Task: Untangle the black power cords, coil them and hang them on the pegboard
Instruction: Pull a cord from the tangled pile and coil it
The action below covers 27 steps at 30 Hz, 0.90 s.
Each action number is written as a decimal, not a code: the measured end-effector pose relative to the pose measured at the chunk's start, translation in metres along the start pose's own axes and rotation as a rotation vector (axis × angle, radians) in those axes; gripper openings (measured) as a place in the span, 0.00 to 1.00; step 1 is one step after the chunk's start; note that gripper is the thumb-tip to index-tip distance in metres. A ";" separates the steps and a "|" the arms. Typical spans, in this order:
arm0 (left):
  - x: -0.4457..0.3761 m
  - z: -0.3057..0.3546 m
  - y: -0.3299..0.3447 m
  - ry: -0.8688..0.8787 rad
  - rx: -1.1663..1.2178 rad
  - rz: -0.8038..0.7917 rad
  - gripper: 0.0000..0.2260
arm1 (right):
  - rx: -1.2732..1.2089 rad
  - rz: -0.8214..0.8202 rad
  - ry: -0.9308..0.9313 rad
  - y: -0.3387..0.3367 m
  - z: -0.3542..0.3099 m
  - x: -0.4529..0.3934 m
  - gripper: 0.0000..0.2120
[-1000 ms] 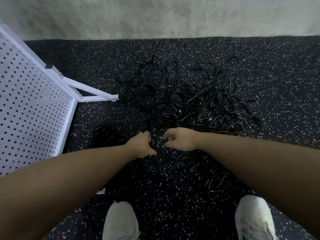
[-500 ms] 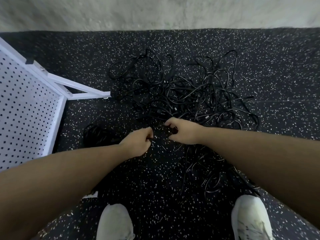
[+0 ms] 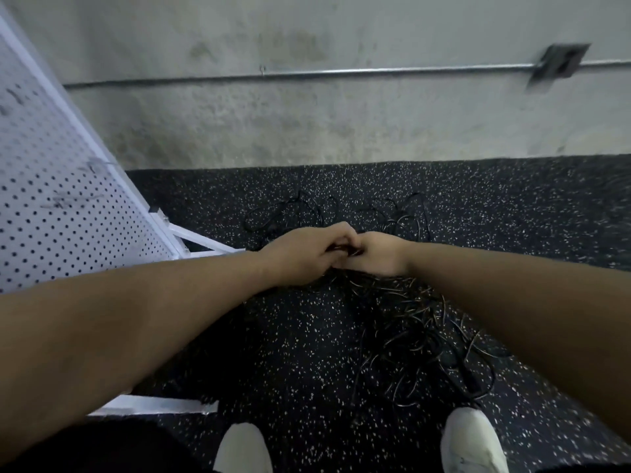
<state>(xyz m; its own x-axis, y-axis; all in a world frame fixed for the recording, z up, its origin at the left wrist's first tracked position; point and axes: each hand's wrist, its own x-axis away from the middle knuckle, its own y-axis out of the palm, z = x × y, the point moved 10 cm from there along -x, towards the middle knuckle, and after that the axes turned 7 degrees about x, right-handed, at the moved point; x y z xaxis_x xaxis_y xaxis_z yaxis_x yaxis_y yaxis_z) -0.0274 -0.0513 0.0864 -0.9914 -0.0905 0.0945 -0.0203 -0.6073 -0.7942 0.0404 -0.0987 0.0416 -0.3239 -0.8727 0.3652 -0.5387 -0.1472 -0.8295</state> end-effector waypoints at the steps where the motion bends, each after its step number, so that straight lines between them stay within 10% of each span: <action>1: 0.003 0.011 -0.011 0.012 0.012 0.039 0.08 | 0.005 0.008 0.001 -0.011 -0.004 0.013 0.15; 9: 0.021 0.087 -0.096 0.061 0.116 0.416 0.05 | -0.287 0.250 0.016 -0.088 -0.039 0.080 0.18; 15: 0.037 0.136 -0.130 0.168 -0.301 0.635 0.20 | -0.561 0.315 0.159 -0.104 -0.030 0.107 0.18; 19: 0.078 0.172 -0.114 0.577 -0.676 0.860 0.13 | -0.840 0.363 0.343 -0.102 -0.009 0.119 0.15; 21: 0.079 0.166 -0.092 0.668 -0.623 0.744 0.11 | -0.974 0.340 0.393 -0.100 -0.001 0.124 0.13; 27: 0.026 0.079 0.005 -0.065 -0.077 -0.093 0.31 | -1.359 0.318 0.393 -0.104 -0.001 0.129 0.10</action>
<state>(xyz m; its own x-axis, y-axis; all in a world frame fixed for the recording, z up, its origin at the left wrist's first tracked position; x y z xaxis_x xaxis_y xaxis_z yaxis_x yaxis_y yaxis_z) -0.0429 -0.1191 0.1327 -0.9744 -0.0886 0.2066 -0.1243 -0.5533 -0.8236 0.0539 -0.1954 0.1757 -0.6364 -0.5692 0.5205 -0.6397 0.7666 0.0563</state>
